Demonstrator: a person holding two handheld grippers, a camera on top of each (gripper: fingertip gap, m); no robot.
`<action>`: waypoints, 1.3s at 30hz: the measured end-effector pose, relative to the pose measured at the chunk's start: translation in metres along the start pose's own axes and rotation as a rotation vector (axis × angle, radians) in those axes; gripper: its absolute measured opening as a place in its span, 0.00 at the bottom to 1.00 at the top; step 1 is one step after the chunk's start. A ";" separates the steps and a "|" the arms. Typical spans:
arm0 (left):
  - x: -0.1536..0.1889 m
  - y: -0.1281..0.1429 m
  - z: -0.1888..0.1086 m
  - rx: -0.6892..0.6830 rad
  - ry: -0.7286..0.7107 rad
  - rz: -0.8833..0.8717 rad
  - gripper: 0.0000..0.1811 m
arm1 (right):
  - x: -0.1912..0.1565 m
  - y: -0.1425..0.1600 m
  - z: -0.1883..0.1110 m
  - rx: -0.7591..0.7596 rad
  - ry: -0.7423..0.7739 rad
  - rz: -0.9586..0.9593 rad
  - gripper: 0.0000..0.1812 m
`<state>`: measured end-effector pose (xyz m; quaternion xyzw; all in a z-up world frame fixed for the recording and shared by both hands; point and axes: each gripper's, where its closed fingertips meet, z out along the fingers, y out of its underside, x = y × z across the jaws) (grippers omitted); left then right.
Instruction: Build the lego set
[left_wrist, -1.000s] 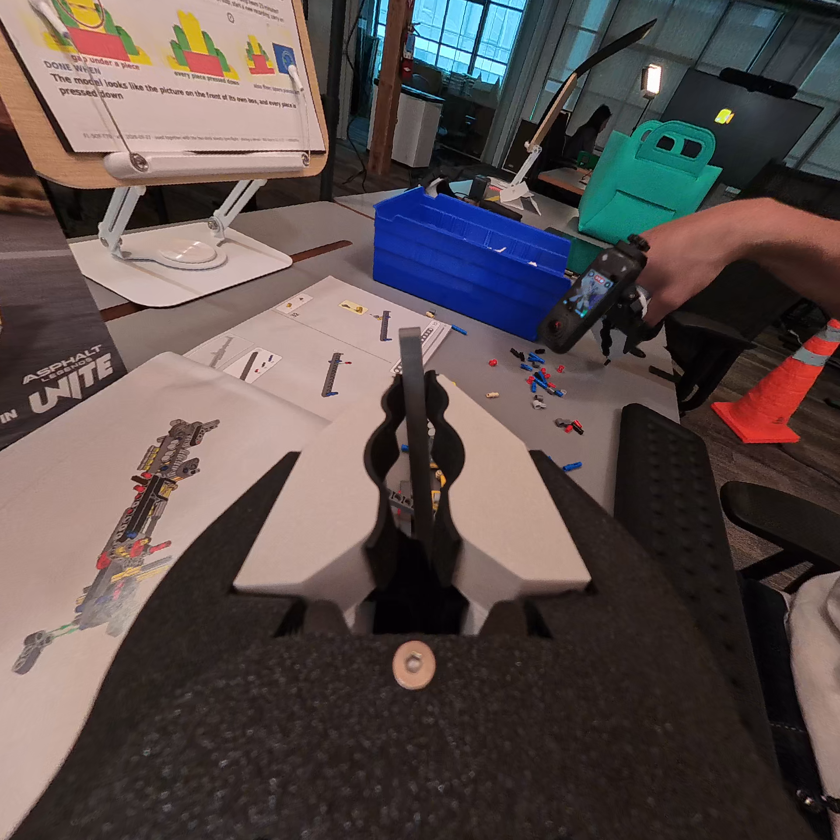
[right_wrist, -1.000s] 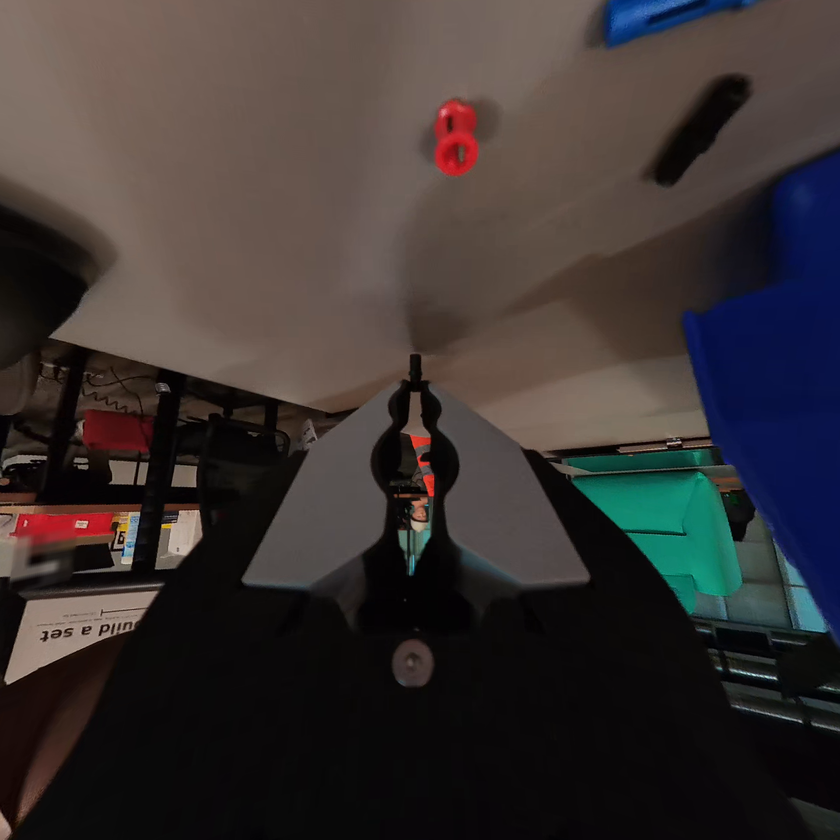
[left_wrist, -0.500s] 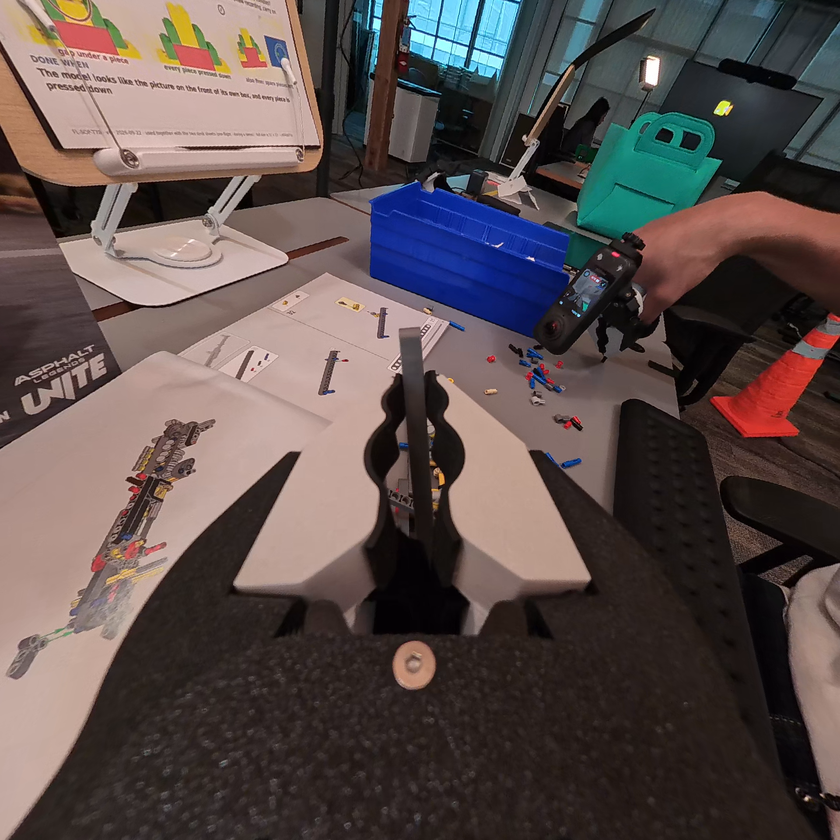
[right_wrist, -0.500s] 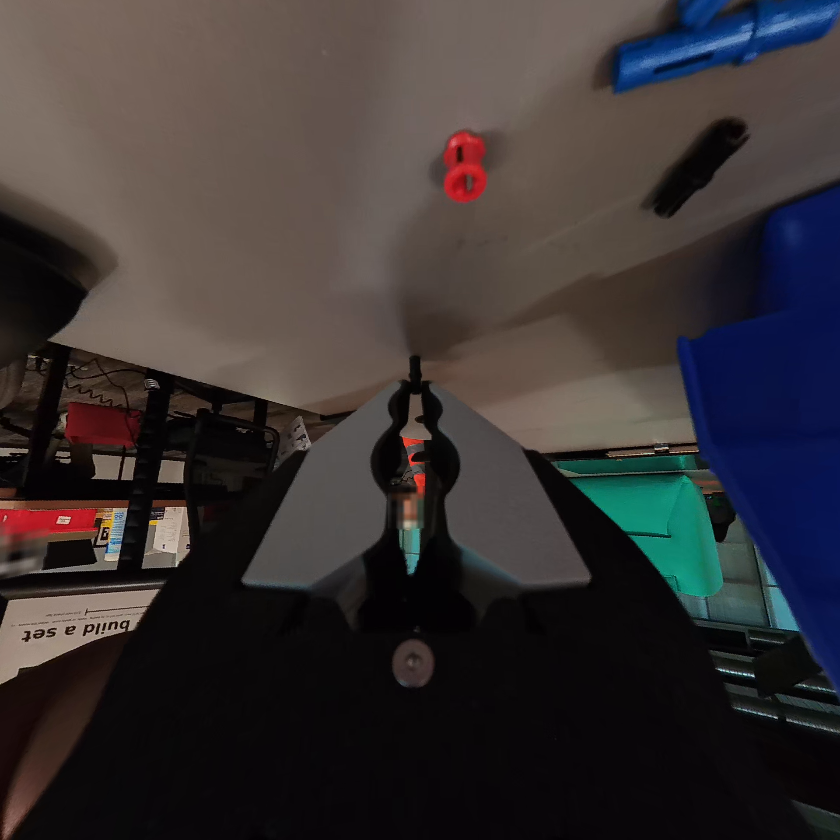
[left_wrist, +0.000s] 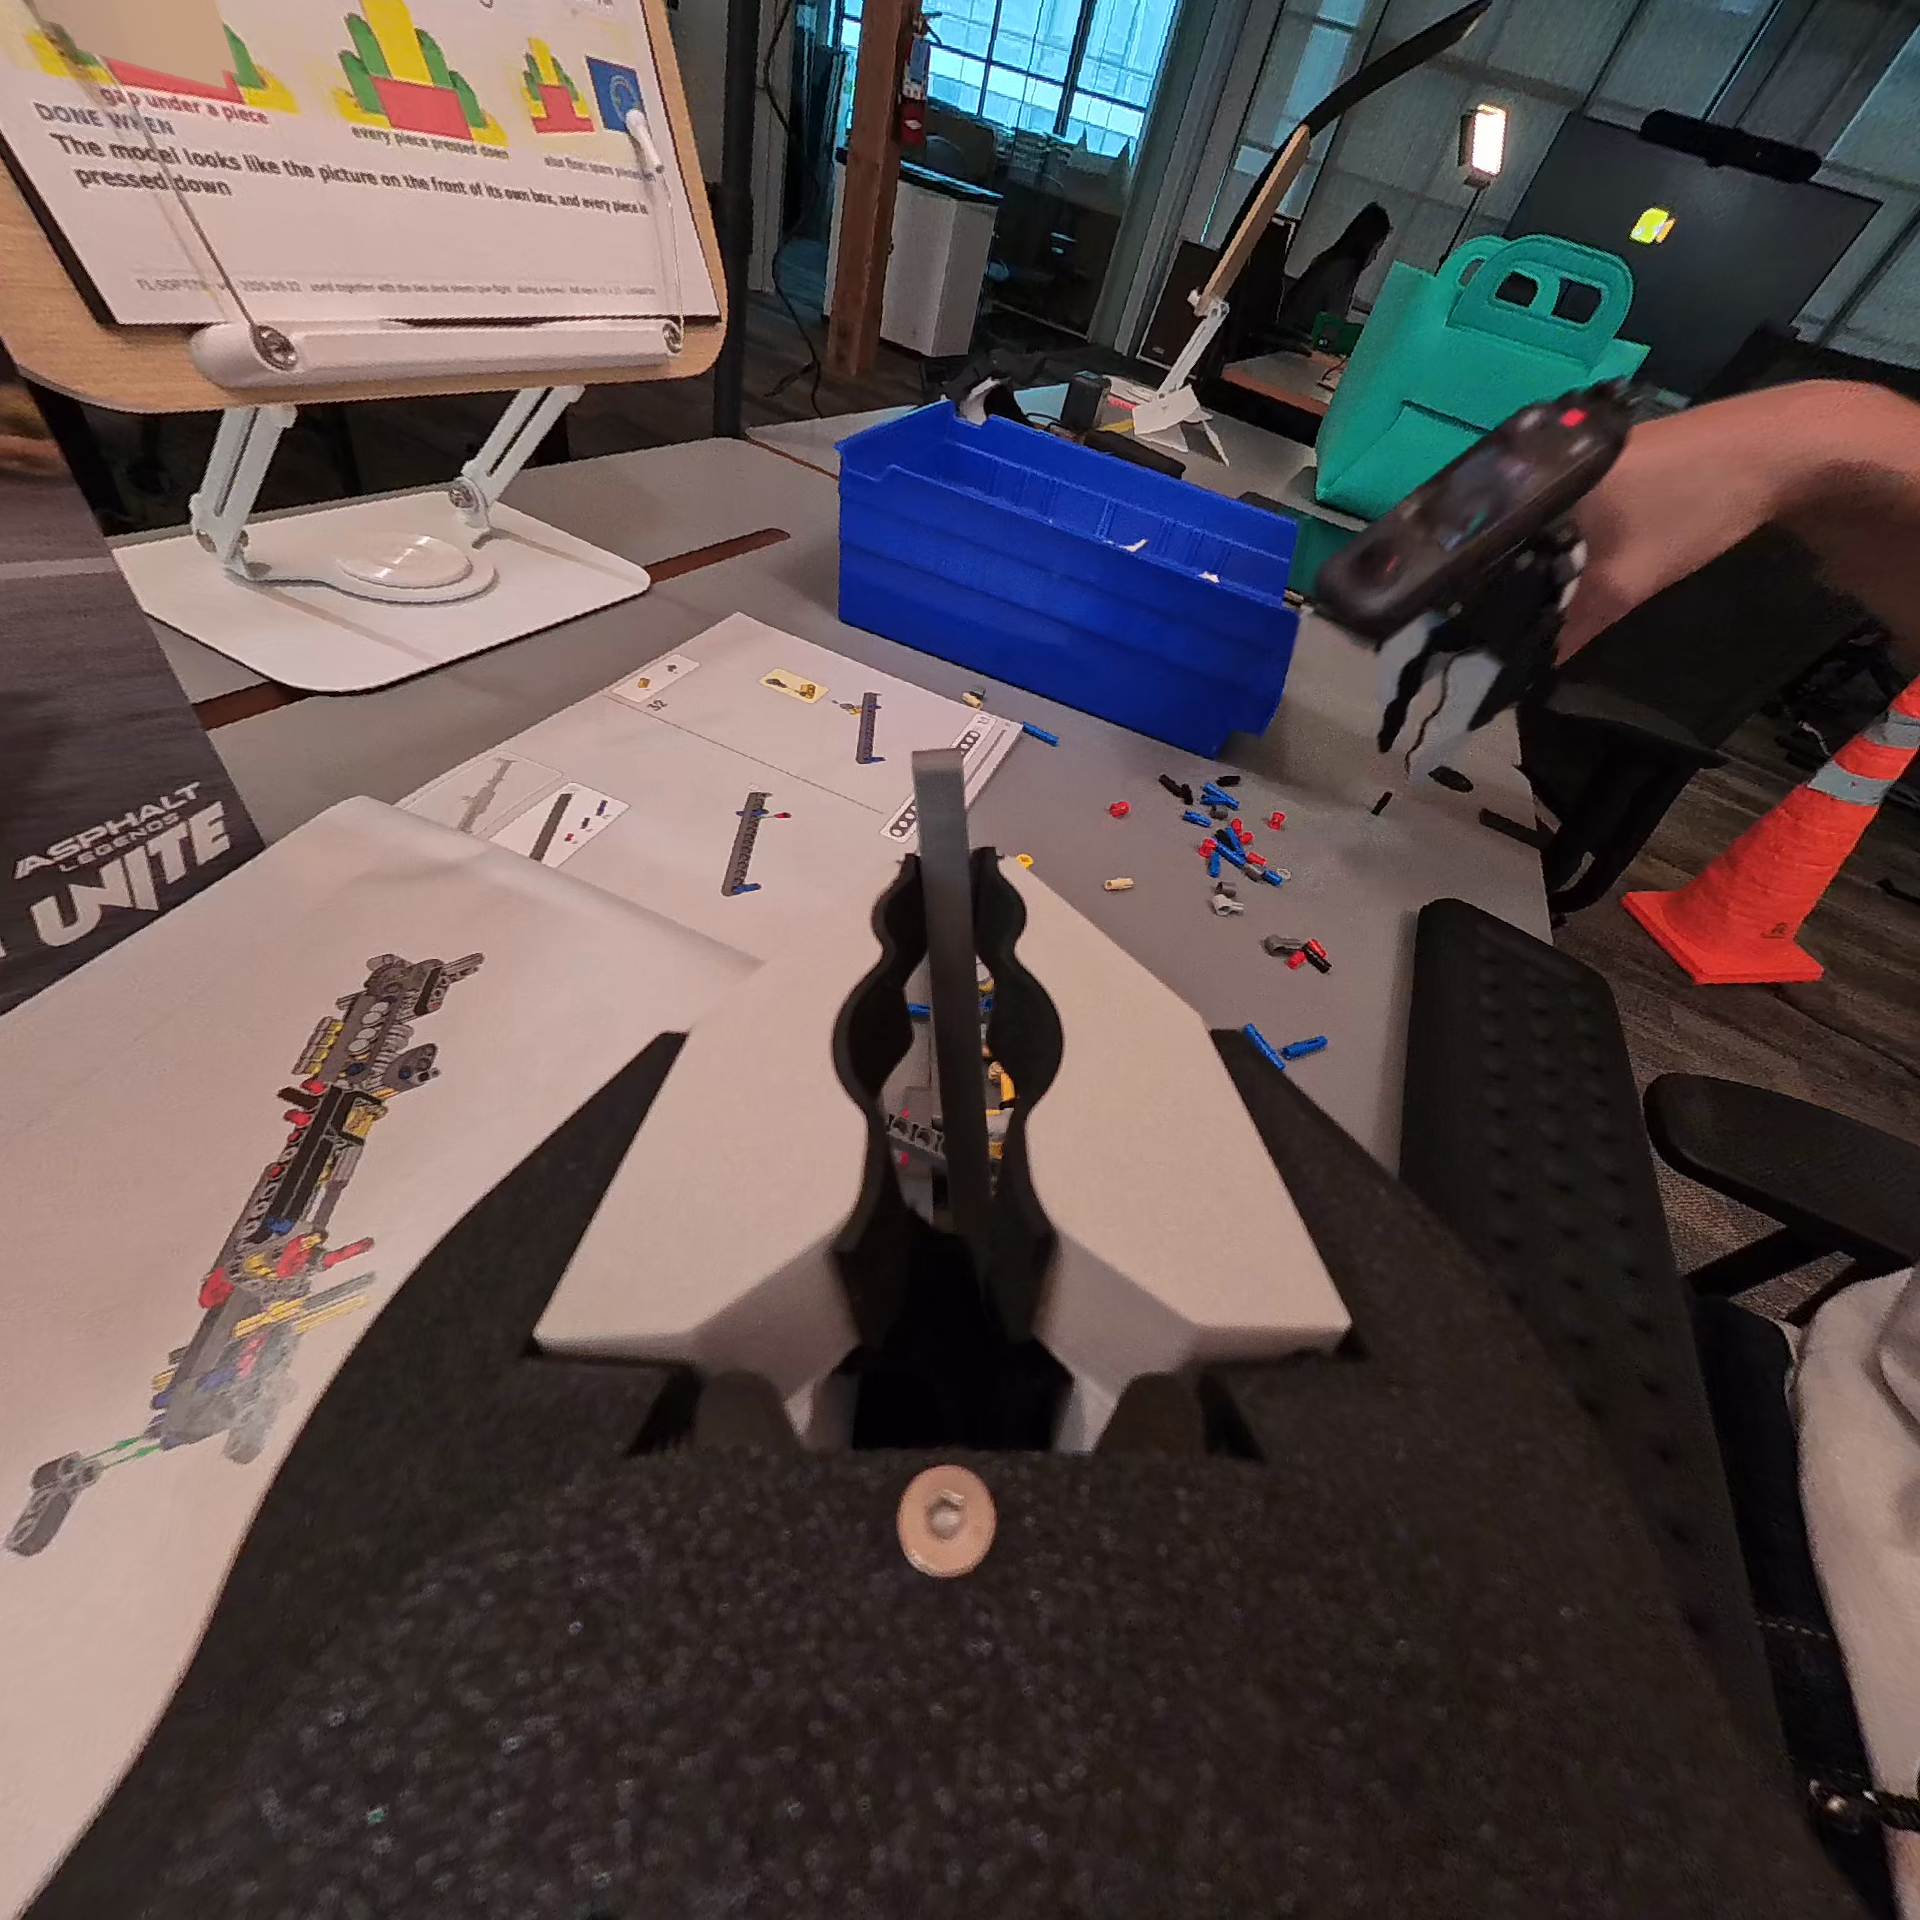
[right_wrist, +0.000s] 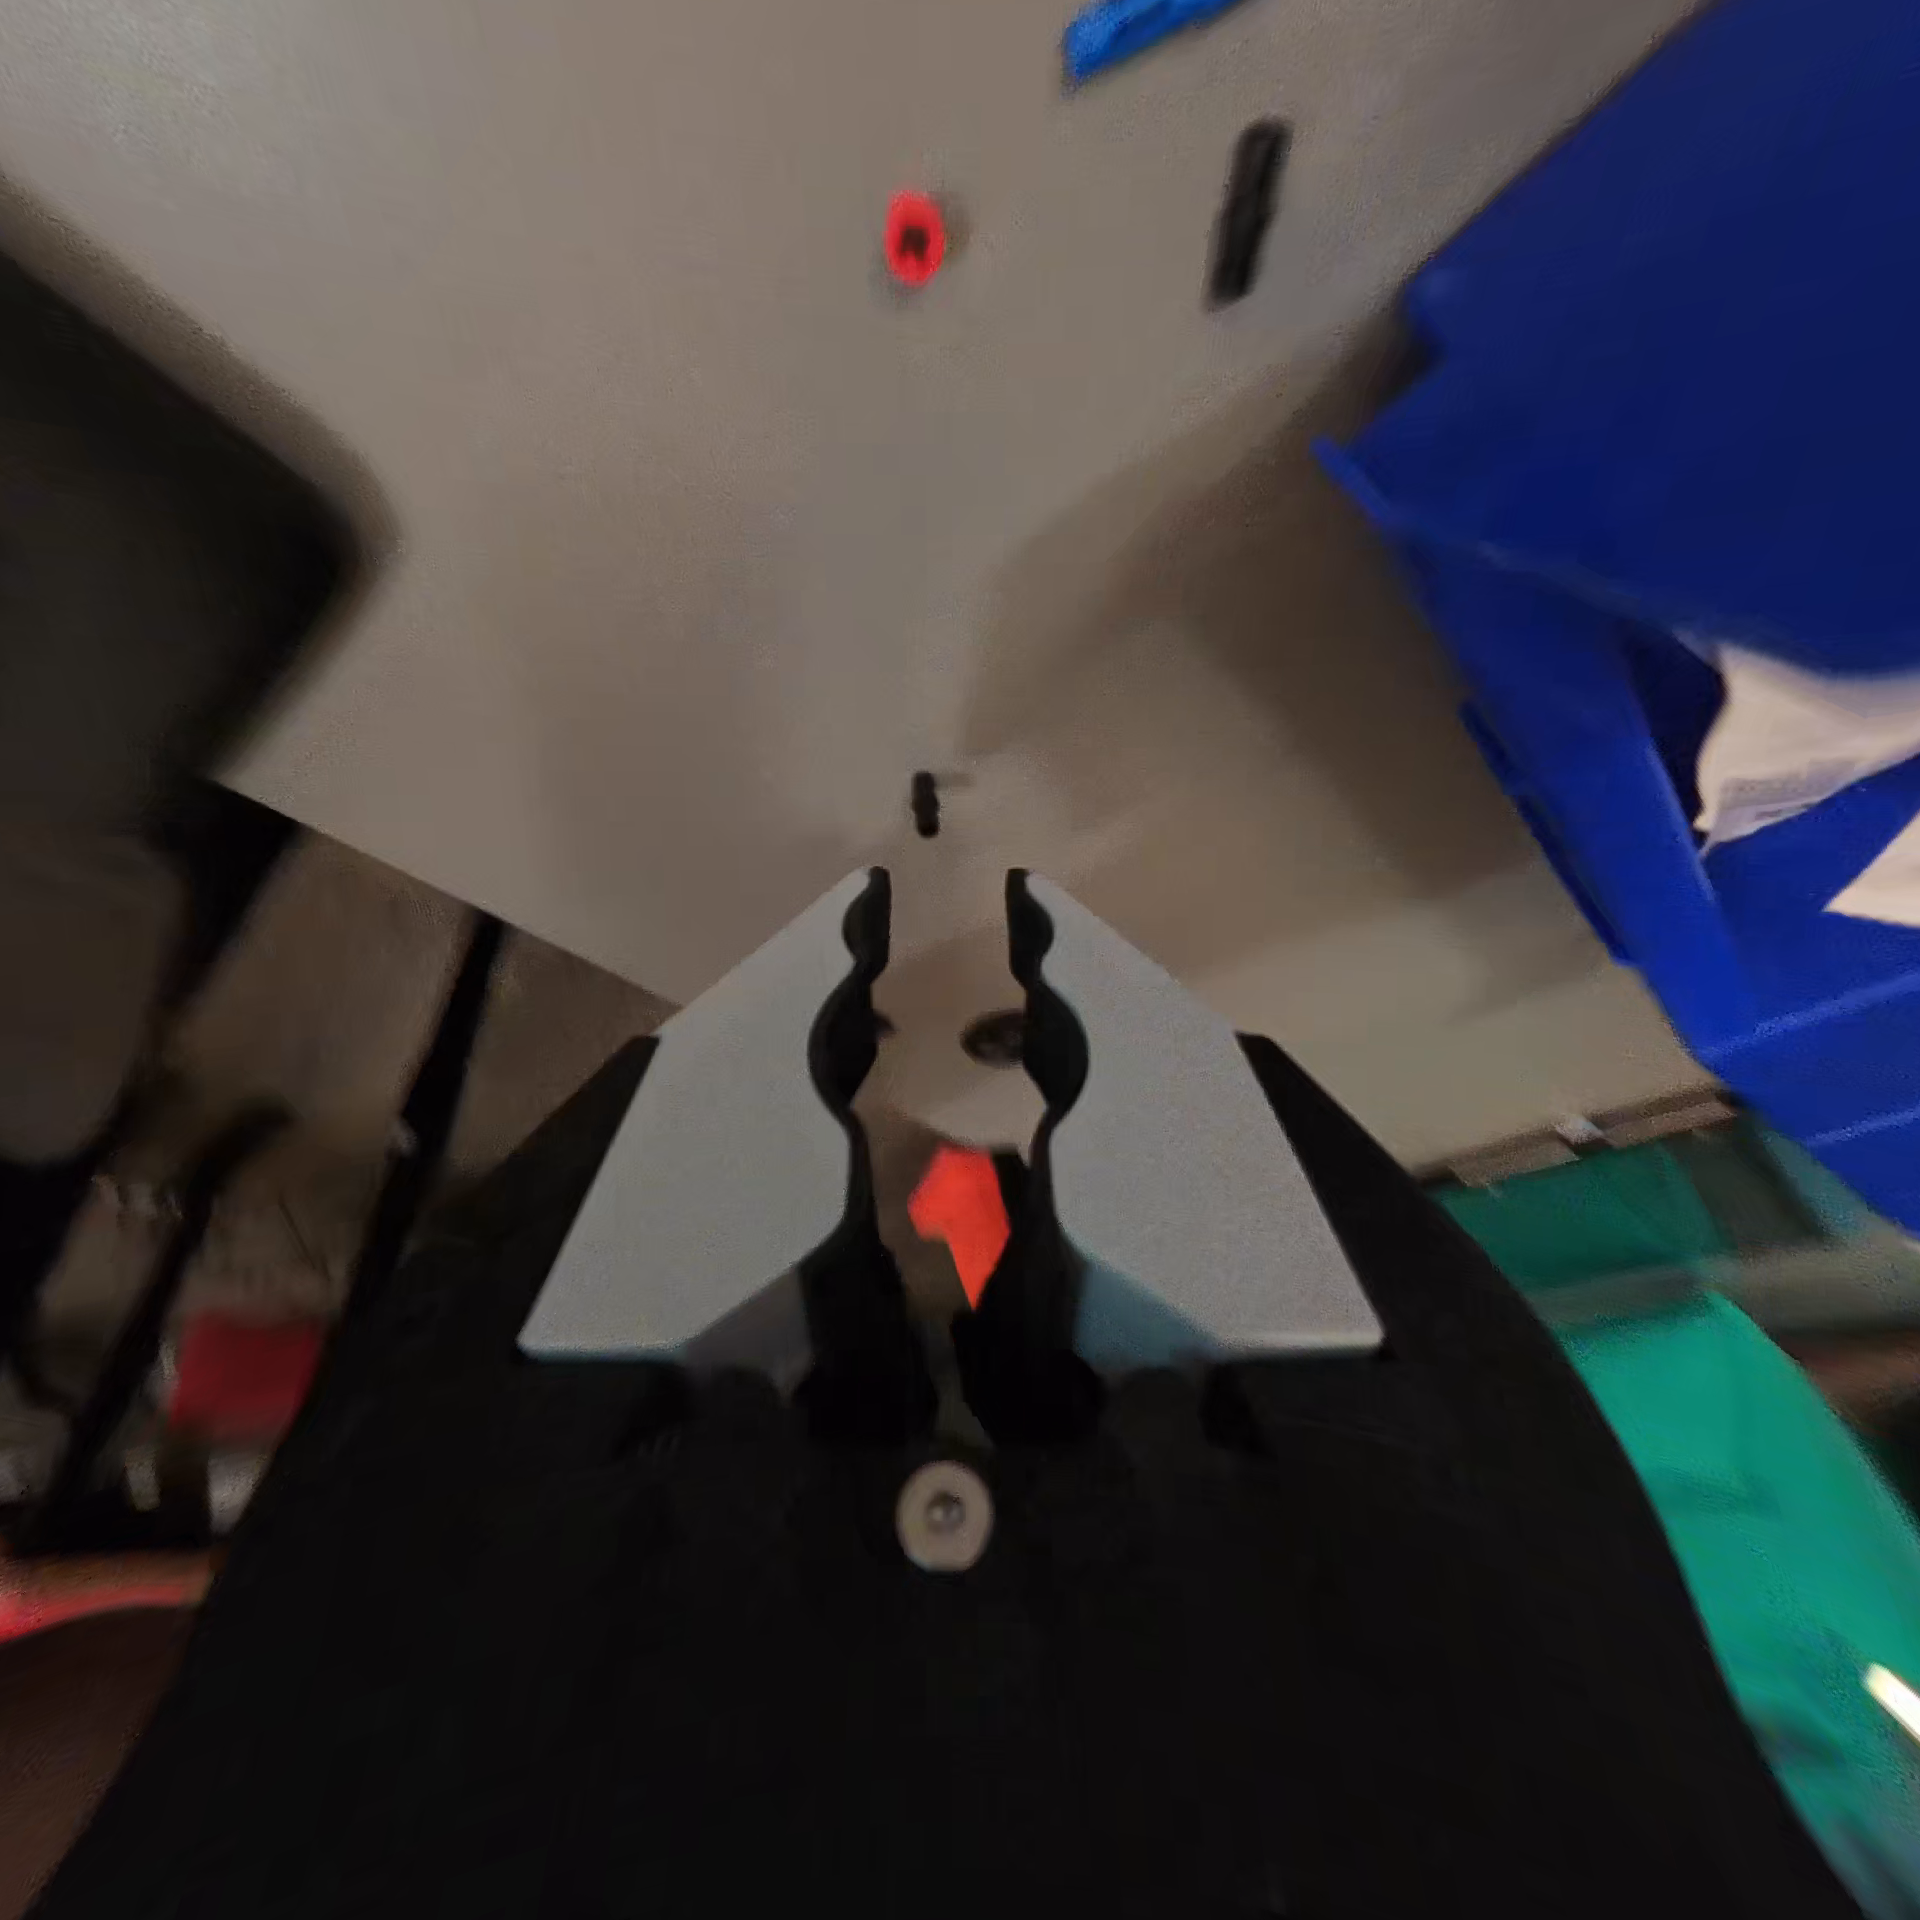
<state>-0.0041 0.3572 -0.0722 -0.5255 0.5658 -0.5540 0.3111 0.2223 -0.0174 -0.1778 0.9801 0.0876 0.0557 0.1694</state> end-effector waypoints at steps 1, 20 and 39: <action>0.000 -0.001 0.000 0.002 0.000 -0.001 0.04 | -0.002 -0.003 -0.007 0.141 -0.028 0.052 0.12; 0.012 0.006 0.007 -0.024 0.028 0.019 0.04 | -0.001 0.001 0.025 0.693 -0.066 0.313 0.11; 0.012 0.007 0.007 -0.031 0.029 0.020 0.04 | -0.002 -0.007 0.032 0.650 -0.099 0.274 0.05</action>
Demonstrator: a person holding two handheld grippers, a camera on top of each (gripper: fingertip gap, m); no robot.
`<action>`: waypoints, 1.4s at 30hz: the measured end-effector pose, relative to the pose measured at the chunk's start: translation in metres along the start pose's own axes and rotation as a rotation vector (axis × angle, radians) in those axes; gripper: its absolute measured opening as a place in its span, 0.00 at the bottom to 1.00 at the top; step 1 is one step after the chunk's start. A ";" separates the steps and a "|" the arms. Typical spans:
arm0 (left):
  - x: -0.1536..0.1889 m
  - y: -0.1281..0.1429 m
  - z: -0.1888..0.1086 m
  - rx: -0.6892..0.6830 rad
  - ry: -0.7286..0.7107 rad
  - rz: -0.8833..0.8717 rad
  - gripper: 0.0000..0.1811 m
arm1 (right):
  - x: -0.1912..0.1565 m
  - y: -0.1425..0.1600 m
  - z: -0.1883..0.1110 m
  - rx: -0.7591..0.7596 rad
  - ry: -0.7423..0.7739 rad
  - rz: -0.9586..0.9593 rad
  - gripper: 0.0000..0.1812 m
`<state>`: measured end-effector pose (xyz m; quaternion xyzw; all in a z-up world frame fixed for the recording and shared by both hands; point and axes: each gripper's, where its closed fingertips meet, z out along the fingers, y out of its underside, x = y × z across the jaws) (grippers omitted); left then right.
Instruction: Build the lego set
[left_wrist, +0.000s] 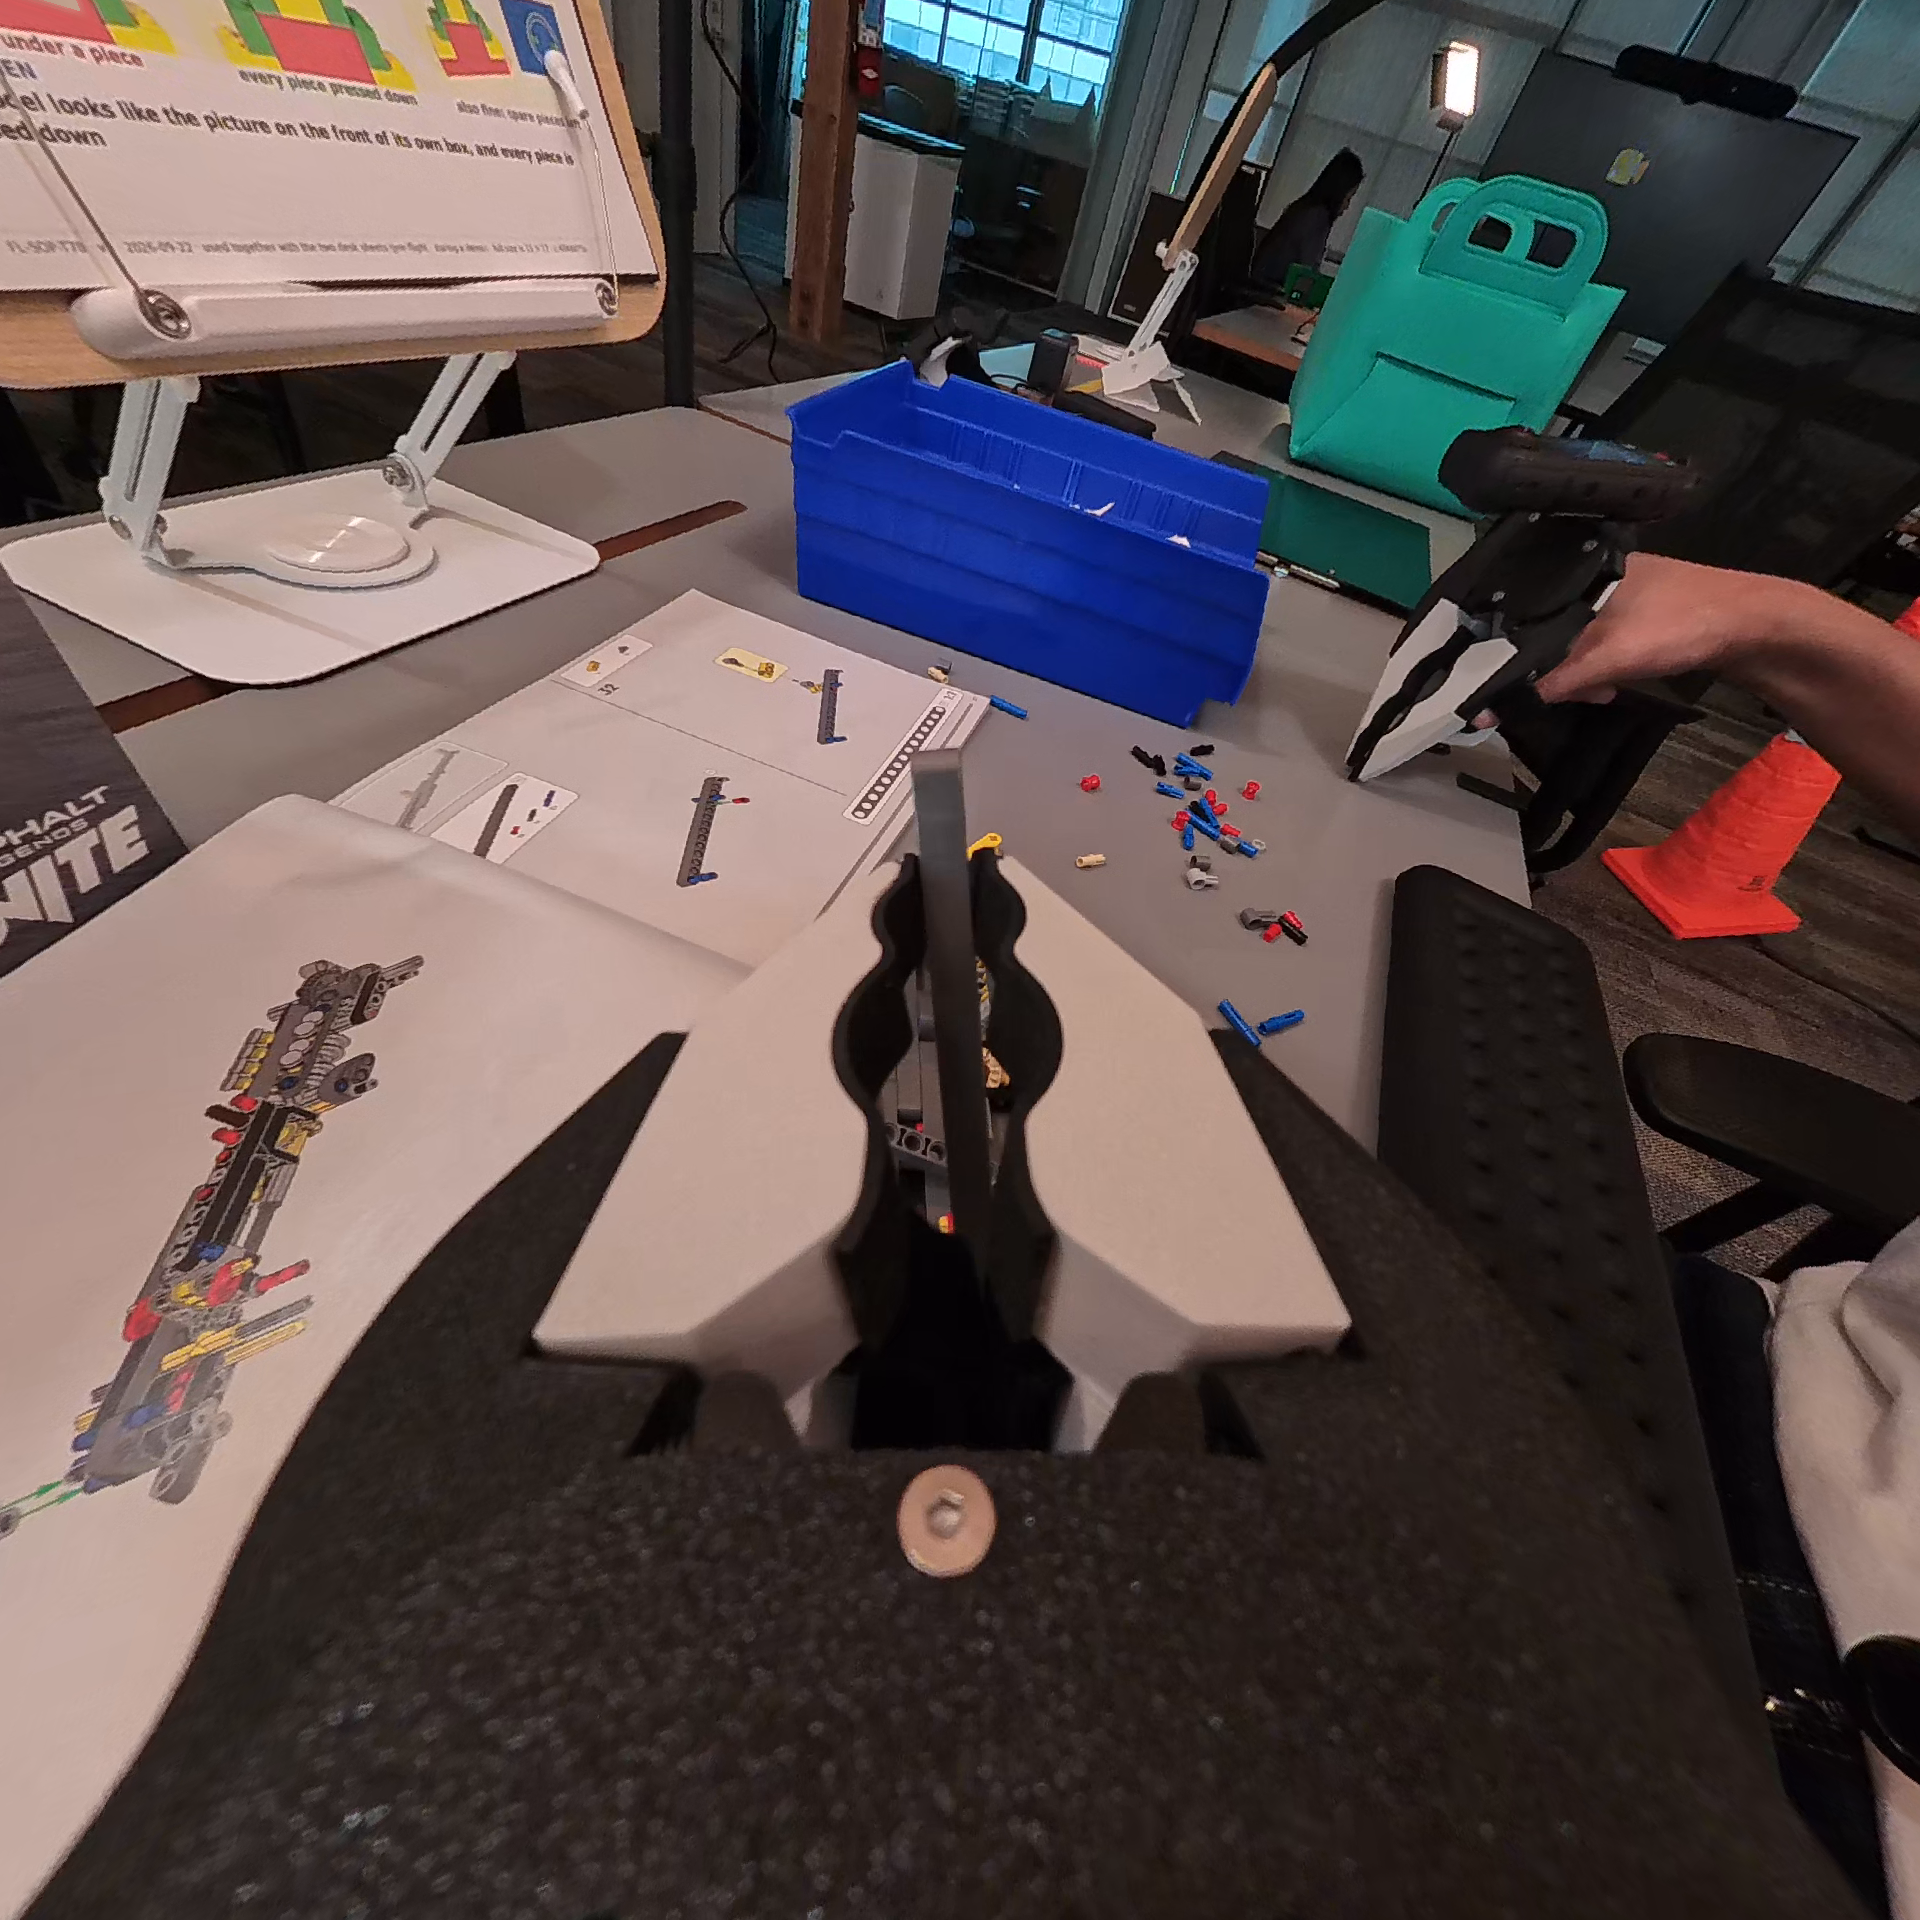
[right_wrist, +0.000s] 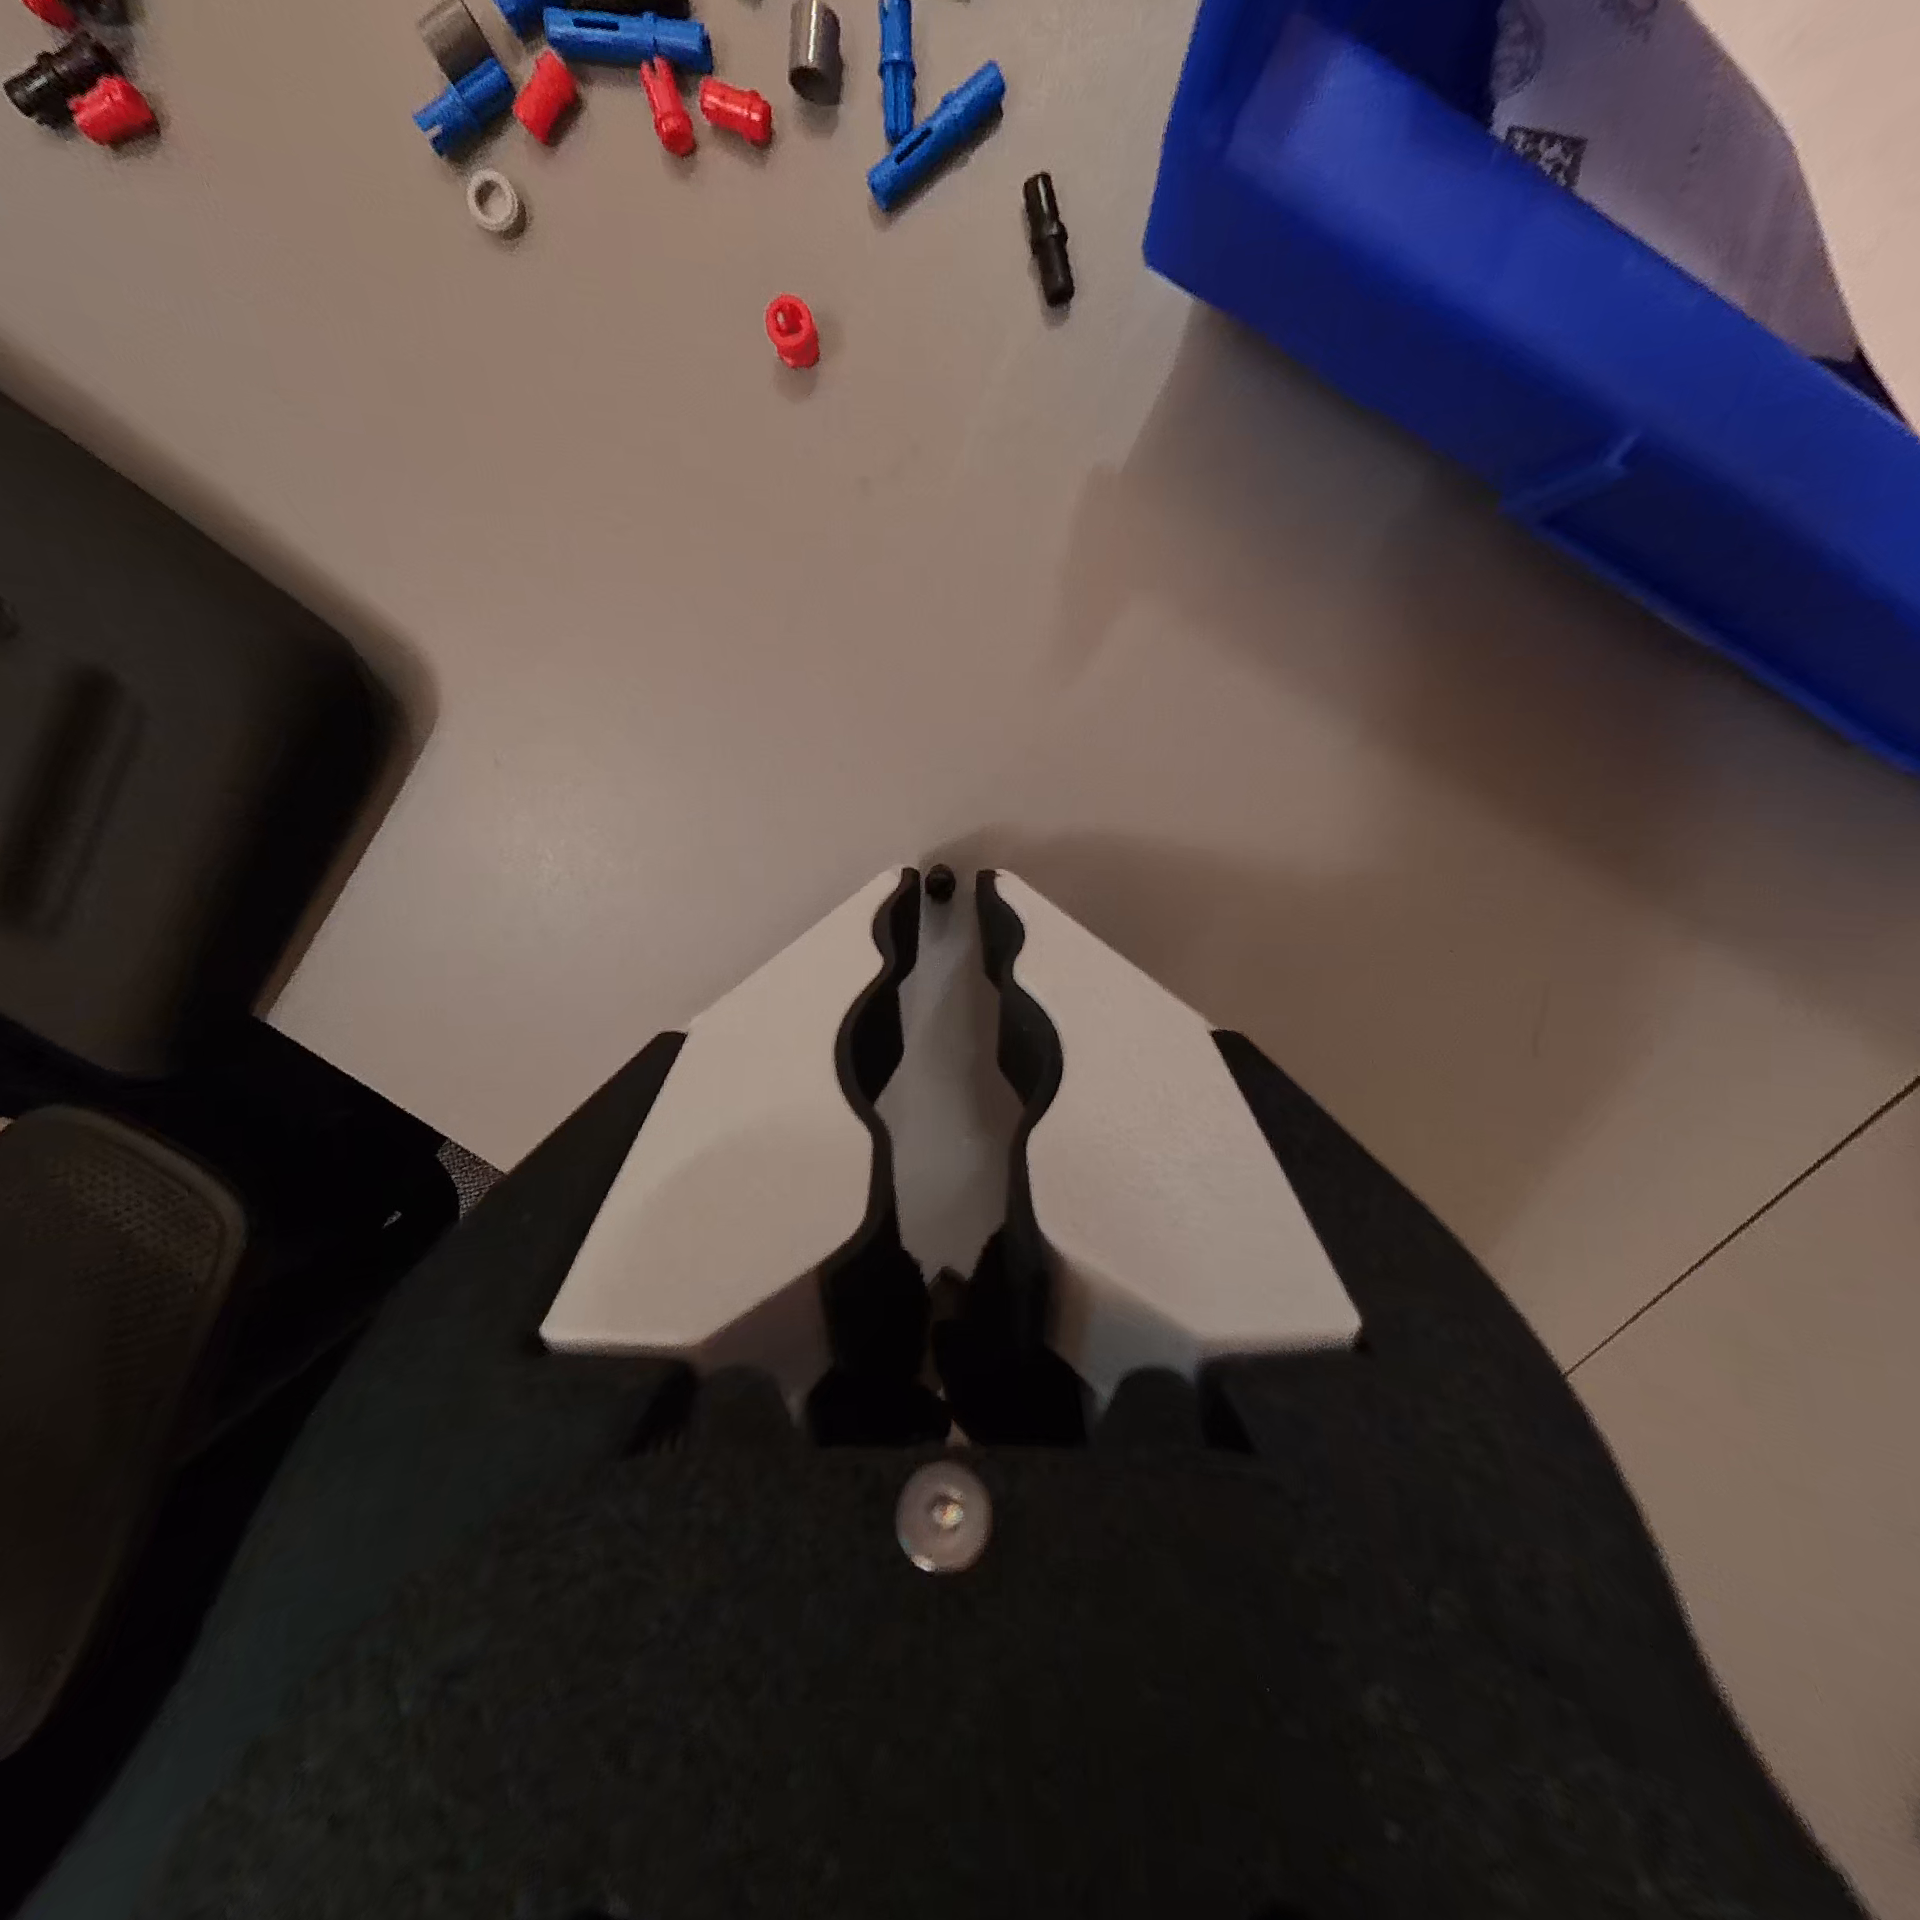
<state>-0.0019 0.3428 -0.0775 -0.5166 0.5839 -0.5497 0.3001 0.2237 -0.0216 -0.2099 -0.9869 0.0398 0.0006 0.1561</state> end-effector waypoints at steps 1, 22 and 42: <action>0.000 0.000 0.000 -0.001 0.000 0.000 0.04 | -0.001 0.000 0.000 0.001 -0.003 0.000 0.05; 0.013 0.001 0.013 0.059 0.049 -0.047 0.04 | -0.190 -0.259 -0.065 0.919 0.144 -0.374 0.02; 0.025 0.010 0.029 0.054 0.010 -0.034 0.04 | -0.247 -0.352 -0.042 1.172 0.202 -0.230 0.02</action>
